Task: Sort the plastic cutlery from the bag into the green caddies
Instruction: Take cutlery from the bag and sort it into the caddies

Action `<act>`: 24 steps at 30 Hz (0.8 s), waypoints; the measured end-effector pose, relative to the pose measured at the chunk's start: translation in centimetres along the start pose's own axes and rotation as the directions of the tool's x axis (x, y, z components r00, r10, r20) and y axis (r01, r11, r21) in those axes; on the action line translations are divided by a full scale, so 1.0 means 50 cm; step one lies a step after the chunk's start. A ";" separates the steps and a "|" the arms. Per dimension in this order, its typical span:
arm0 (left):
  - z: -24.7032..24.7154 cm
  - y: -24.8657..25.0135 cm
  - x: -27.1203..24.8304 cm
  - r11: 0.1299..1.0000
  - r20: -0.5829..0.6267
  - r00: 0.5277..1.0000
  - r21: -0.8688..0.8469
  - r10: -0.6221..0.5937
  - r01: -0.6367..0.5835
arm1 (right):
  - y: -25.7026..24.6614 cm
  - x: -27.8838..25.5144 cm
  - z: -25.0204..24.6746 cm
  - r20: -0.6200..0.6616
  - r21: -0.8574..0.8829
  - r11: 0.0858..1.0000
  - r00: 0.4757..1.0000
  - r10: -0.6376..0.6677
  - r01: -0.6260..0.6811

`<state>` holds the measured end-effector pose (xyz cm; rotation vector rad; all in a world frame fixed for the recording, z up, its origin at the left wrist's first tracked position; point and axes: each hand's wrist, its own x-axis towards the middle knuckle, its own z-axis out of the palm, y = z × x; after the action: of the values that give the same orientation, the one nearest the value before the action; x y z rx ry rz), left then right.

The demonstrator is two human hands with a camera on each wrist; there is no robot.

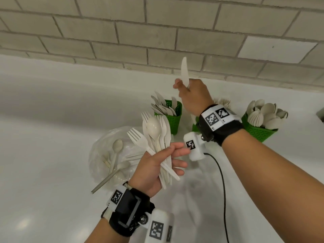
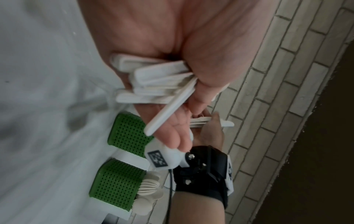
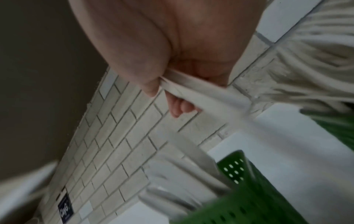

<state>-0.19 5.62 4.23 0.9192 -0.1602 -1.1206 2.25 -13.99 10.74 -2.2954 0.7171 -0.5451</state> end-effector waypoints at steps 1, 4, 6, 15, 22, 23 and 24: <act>-0.002 0.000 0.000 1.000 0.000 1.000 -0.004 -0.001 0.001 | -0.008 0.006 -0.007 -0.015 0.026 1.000 1.000 0.002 -0.001; -0.007 0.002 0.001 1.000 -0.003 1.000 0.001 -0.003 0.003 | -0.035 0.027 -0.039 -0.155 0.120 0.991 0.987 -0.046 0.065; -0.008 0.005 0.002 1.000 -0.004 1.000 0.005 -0.003 0.003 | -0.045 0.041 -0.053 -0.248 0.171 0.978 0.966 -0.073 0.117; -0.016 0.010 0.011 1.000 -0.021 1.000 0.022 0.017 -0.017 | -0.011 0.042 -0.013 -0.041 0.093 0.993 0.997 -0.069 0.073; -0.024 0.015 0.009 0.999 -0.023 1.000 0.029 0.021 -0.021 | 0.029 -0.021 -0.041 0.024 0.044 0.998 0.998 0.049 -0.050; -0.026 0.014 0.010 0.999 -0.025 0.999 0.032 0.022 -0.021 | 0.041 -0.043 -0.046 0.041 0.013 1.000 0.999 0.021 -0.022; -0.026 0.014 0.010 0.999 -0.025 0.999 0.038 0.023 -0.022 | 0.059 -0.070 -0.046 0.117 -0.064 0.998 0.993 0.011 -0.004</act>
<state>1.24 6.00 3.73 0.9626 -0.1710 -1.0874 -2.69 -14.75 9.65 -2.3605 0.6946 -0.3852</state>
